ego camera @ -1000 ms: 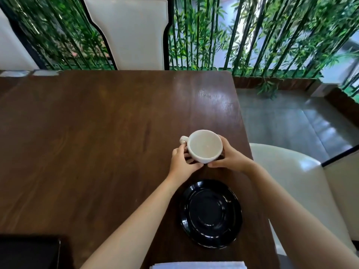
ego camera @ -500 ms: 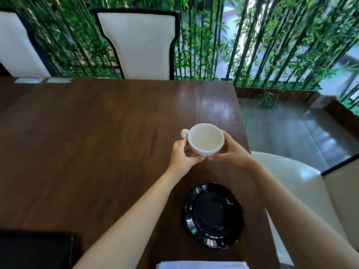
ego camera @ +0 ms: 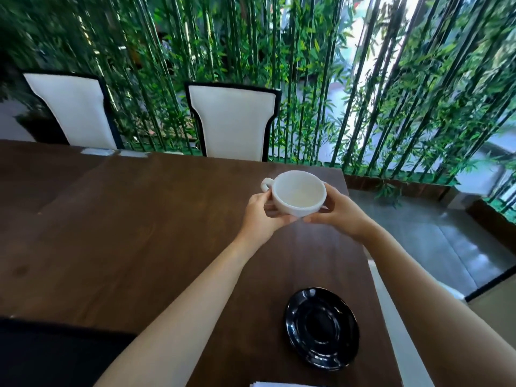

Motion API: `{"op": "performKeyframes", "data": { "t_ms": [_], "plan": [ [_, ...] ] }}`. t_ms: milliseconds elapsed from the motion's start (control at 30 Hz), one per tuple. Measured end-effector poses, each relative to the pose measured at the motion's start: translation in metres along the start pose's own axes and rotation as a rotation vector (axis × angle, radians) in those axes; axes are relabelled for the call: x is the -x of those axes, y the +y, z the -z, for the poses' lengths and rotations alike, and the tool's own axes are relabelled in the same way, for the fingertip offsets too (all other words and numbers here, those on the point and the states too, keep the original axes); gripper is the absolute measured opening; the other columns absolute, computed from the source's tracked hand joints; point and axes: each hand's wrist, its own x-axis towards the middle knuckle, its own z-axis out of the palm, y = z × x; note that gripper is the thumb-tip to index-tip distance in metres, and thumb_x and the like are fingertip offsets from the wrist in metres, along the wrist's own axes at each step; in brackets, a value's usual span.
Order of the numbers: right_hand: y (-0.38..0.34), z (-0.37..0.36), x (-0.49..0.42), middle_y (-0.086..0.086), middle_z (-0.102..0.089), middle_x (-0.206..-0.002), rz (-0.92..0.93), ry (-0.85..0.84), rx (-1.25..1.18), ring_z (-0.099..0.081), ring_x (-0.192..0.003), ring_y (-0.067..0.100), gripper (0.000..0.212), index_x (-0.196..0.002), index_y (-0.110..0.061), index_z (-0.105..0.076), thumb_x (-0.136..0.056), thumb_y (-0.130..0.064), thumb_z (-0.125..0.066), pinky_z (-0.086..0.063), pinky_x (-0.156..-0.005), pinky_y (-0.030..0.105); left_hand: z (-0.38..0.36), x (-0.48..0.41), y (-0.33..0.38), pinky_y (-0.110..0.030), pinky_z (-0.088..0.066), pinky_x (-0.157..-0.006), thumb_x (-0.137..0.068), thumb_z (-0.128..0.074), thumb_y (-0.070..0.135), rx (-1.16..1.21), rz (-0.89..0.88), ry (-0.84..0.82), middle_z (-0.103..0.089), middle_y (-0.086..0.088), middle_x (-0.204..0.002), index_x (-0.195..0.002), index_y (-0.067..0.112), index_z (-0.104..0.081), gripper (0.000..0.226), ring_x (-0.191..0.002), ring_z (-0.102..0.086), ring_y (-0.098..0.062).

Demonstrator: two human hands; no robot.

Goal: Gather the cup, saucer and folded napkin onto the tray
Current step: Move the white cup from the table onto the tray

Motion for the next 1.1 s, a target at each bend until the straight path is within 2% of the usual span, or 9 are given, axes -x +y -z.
{"op": "performKeyframes", "data": {
  "t_ms": [133, 367, 500, 567, 667, 767, 933, 1033, 1100],
  "plan": [
    [-0.041, -0.015, -0.003, -0.008, -0.058, -0.126, 0.042, -0.021, 0.019, -0.055, -0.115, 0.003, 0.084, -0.137, -0.027, -0.04, -0.067, -0.008, -0.081, -0.049, -0.089, 0.014, 0.035, 0.01, 0.02, -0.001, -0.046, -0.069, -0.069, -0.081, 0.013, -0.012, -0.014, 0.051, -0.049, -0.015, -0.129, -0.13, 0.004, -0.049, 0.07, -0.107, -0.058, -0.018],
    [-0.114, -0.065, -0.015, -0.013, -0.058, -0.122, 0.138, -0.073, 0.029, -0.056, -0.11, -0.008, 0.078, -0.131, -0.027, -0.042, -0.066, -0.007, -0.079, -0.047, -0.087, 0.01, 0.116, 0.037, 0.049, 0.003, -0.041, -0.061, -0.068, -0.082, 0.012, -0.031, -0.05, 0.182, -0.048, -0.015, -0.128, -0.127, 0.002, -0.051, 0.068, -0.09, -0.054, -0.007],
    [-0.155, -0.106, -0.024, -0.007, -0.06, -0.125, 0.208, -0.121, 0.056, -0.057, -0.114, 0.001, 0.084, -0.136, -0.021, -0.042, -0.062, -0.014, -0.082, -0.047, -0.097, 0.022, 0.17, 0.059, 0.057, 0.002, -0.04, -0.06, -0.067, -0.082, 0.011, -0.05, -0.075, 0.272, -0.051, -0.014, -0.125, -0.123, 0.003, -0.055, 0.063, -0.078, -0.054, 0.001],
    [-0.174, -0.131, -0.03, -0.008, -0.061, -0.126, 0.249, -0.14, 0.074, -0.057, -0.115, 0.001, 0.086, -0.136, -0.022, -0.043, -0.06, -0.022, -0.083, -0.046, -0.1, 0.028, 0.199, 0.072, 0.057, -0.003, -0.042, -0.068, -0.067, -0.082, 0.016, -0.06, -0.069, 0.311, -0.051, -0.009, -0.125, -0.124, 0.009, -0.055, 0.065, -0.087, -0.055, -0.002],
    [-0.198, -0.172, -0.037, -0.009, -0.06, -0.127, 0.3, -0.17, 0.103, -0.055, -0.118, 0.004, 0.088, -0.135, -0.025, -0.045, -0.056, -0.033, -0.083, -0.043, -0.104, 0.038, 0.243, 0.094, 0.051, -0.021, -0.044, -0.082, -0.066, -0.083, 0.023, -0.077, -0.035, 0.376, -0.051, -0.004, -0.127, -0.127, 0.016, -0.054, 0.069, -0.102, -0.057, -0.01],
    [-0.216, -0.217, -0.045, -0.012, -0.062, -0.124, 0.34, -0.227, 0.125, -0.056, -0.116, 0.004, 0.089, -0.135, -0.027, -0.045, -0.055, -0.041, -0.082, -0.043, -0.105, 0.039, 0.285, 0.119, 0.041, -0.024, -0.045, -0.086, -0.065, -0.083, 0.027, -0.106, 0.007, 0.446, -0.052, -0.002, -0.127, -0.128, 0.017, -0.053, 0.071, -0.107, -0.056, -0.011],
    [-0.234, -0.302, -0.053, -0.011, -0.061, -0.125, 0.398, -0.358, 0.148, -0.055, -0.116, 0.003, 0.09, -0.136, -0.029, -0.043, -0.056, -0.044, -0.082, -0.044, -0.102, 0.03, 0.346, 0.172, 0.014, -0.012, -0.045, -0.076, -0.065, -0.083, 0.025, -0.109, 0.082, 0.546, -0.054, -0.002, -0.124, -0.125, 0.019, -0.056, 0.066, -0.103, -0.058, -0.008],
    [-0.236, -0.357, -0.053, -0.018, -0.059, -0.121, 0.411, -0.433, 0.147, -0.055, -0.111, -0.004, 0.087, -0.134, -0.031, -0.042, -0.059, -0.04, -0.083, -0.044, -0.091, 0.013, 0.377, 0.208, -0.007, -0.021, -0.05, -0.084, -0.065, -0.083, 0.023, -0.111, 0.15, 0.606, -0.055, -0.002, -0.123, -0.123, 0.02, -0.057, 0.064, -0.104, -0.059, -0.008],
    [-0.235, -0.392, -0.051, -0.025, -0.057, -0.117, 0.411, -0.492, 0.136, -0.054, -0.108, -0.007, 0.083, -0.133, -0.036, -0.042, -0.061, -0.036, -0.083, -0.042, -0.085, 0.007, 0.394, 0.231, -0.023, -0.028, -0.051, -0.089, -0.064, -0.084, 0.022, -0.1, 0.204, 0.653, -0.056, -0.002, -0.123, -0.122, 0.02, -0.058, 0.063, -0.104, -0.06, -0.009]
  ]
}}
